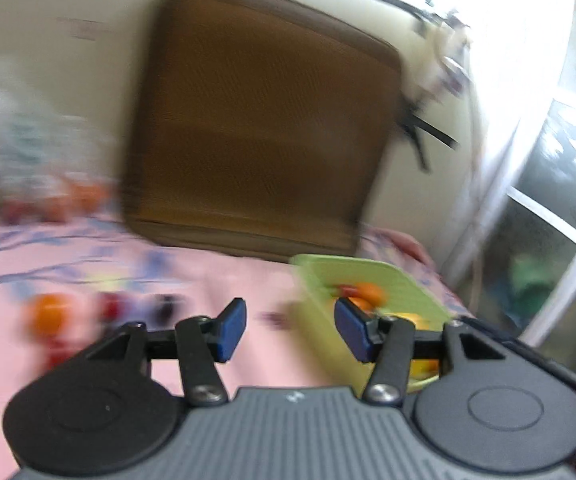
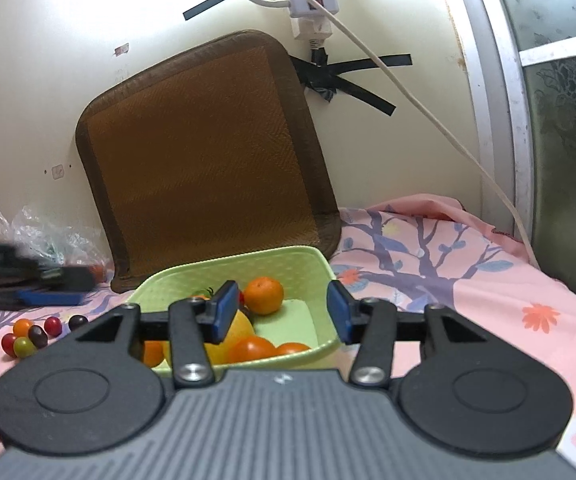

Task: Organize fruits
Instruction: 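Carry the mandarin and dark plum over the basket and open both tools, then grasp a red cherry tomato with the left tool while the right tool grasps a green cherry tomato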

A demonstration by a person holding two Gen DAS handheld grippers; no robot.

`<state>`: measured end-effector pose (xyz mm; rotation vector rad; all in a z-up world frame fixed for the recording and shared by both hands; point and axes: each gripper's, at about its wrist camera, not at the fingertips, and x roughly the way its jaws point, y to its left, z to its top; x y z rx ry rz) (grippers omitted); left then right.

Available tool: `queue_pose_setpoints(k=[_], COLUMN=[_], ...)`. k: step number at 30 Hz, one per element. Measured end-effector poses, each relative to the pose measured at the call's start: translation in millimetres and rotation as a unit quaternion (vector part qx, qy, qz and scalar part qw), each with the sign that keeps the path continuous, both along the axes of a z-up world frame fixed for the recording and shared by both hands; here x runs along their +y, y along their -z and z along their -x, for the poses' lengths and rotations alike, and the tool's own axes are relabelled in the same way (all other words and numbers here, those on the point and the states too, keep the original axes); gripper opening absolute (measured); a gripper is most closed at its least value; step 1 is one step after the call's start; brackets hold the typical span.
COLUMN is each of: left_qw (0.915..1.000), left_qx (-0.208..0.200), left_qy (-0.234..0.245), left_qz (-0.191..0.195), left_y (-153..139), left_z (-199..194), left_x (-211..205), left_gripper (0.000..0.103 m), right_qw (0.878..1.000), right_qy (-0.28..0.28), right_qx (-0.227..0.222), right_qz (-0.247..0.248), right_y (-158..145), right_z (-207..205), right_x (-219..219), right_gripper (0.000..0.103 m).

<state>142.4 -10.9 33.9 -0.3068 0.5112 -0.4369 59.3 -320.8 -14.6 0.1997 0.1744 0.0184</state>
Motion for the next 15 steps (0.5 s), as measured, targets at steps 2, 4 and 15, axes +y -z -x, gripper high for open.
queue_pose_setpoints(k=[2, 4, 15], left_qw=[0.9988, 0.995, 0.9957], left_qx=[0.001, 0.012, 0.019], left_qy=[-0.05, -0.099, -0.086], left_qz=[0.001, -0.004, -0.026], left_y=[2.7, 6.8, 23.3], left_z=[9.8, 16.7, 5.5], left_x=[41.1, 79.1, 98.5], left_gripper=[0.05, 0.05, 0.05], right_qw=[1.0, 1.0, 0.99], right_qy=[0.002, 0.003, -0.141], right_qx=[0.001, -0.002, 0.006], right_qz=[-0.003, -0.004, 0.017], right_y=[0.1, -0.8, -22.9], right_z=[2.4, 5.9, 20.6], right_x=[-1.0, 0.9, 89.2], right_gripper=[0.052, 0.052, 0.05])
